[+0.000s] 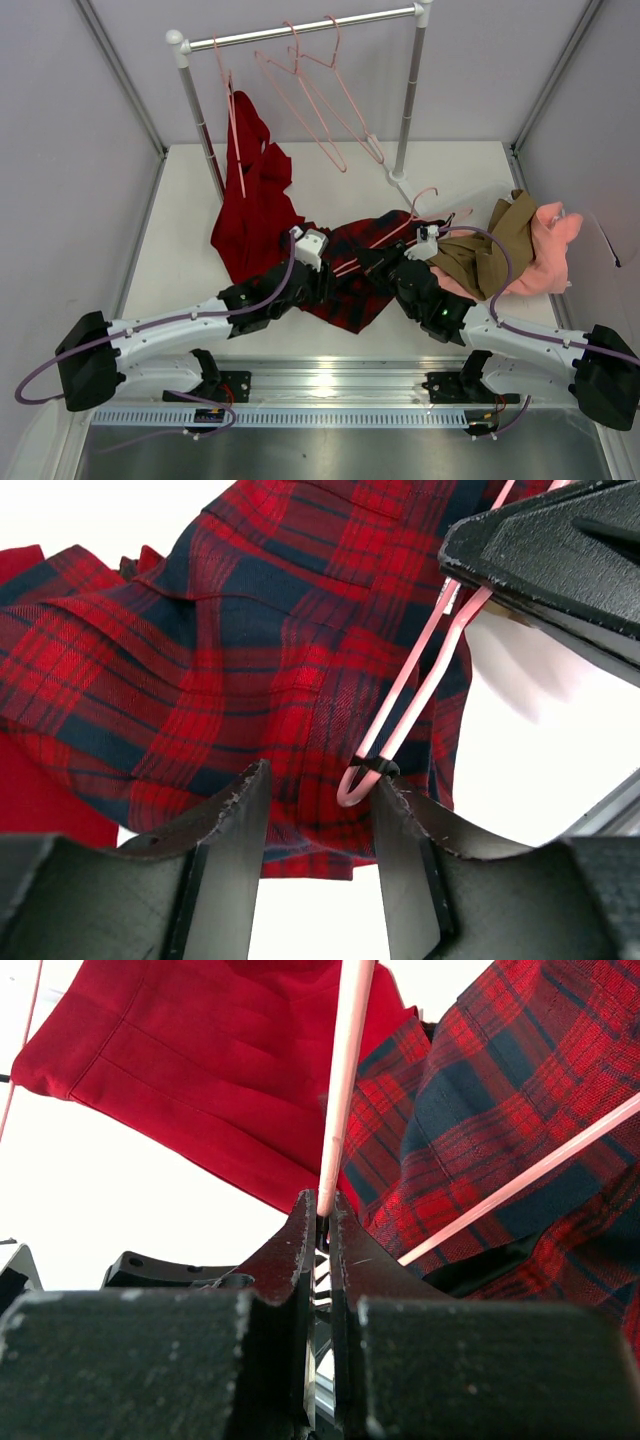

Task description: Place the skirt on the hanger

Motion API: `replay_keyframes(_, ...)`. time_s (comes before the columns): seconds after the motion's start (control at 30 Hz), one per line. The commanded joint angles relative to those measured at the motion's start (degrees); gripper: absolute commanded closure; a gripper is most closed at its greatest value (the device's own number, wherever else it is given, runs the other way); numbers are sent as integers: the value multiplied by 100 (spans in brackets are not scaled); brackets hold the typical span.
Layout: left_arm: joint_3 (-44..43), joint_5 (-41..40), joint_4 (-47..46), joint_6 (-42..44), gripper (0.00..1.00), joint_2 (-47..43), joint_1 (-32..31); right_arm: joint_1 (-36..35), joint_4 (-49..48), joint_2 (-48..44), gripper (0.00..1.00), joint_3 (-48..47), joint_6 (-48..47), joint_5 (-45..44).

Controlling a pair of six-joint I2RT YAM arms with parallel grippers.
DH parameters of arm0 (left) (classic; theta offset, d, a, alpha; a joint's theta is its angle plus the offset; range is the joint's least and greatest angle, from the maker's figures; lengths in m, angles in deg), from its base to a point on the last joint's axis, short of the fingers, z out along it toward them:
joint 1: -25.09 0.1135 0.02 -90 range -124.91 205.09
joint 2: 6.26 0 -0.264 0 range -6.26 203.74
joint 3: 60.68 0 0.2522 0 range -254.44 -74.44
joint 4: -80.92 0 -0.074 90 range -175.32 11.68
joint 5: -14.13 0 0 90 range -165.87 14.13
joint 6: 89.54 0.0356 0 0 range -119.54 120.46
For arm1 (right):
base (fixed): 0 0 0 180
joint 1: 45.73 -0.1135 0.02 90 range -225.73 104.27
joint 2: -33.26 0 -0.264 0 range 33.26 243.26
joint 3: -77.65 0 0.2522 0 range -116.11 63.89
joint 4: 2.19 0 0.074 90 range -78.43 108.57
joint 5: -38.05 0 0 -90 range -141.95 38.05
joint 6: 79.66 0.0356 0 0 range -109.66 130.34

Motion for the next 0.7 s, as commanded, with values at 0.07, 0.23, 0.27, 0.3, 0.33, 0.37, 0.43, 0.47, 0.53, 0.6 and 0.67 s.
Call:
replay_keyframes(0.07,-208,-91,-771,244,54,112,62,-26,-318,-11,100,-8,130,18)
replay_keyframes(0.23,-208,-3,-1132,490,59,121,62,-44,-353,59,100,-26,148,62)
replay_keyframes(0.27,-243,23,-1228,543,59,129,62,-44,-370,68,100,-17,139,79)
replay_keyframes(0.3,-252,110,-1264,596,60,147,62,-52,-379,85,100,-17,148,88)
replay_keyframes(0.33,-278,172,-1290,727,61,199,62,-61,-414,129,100,-26,139,105)
replay_keyframes(0.37,-383,225,-1308,780,61,252,62,-61,-432,147,100,-26,157,123)
replay_keyframes(0.43,-454,348,-1264,947,63,418,62,-87,-467,173,100,-43,166,149)
replay_keyframes(0.47,-550,340,-1229,974,63,480,62,-105,-467,199,100,-35,157,149)
replay_keyframes(0.53,-673,366,-1211,1088,64,577,62,-131,-476,208,100,-43,166,132)
replay_keyframes(0.6,-726,374,-1229,1132,64,692,62,-158,-476,208,100,-35,174,123)
replay_keyframes(0.67,-797,410,-1247,1194,63,788,62,-167,-467,182,100,-34,166,88)
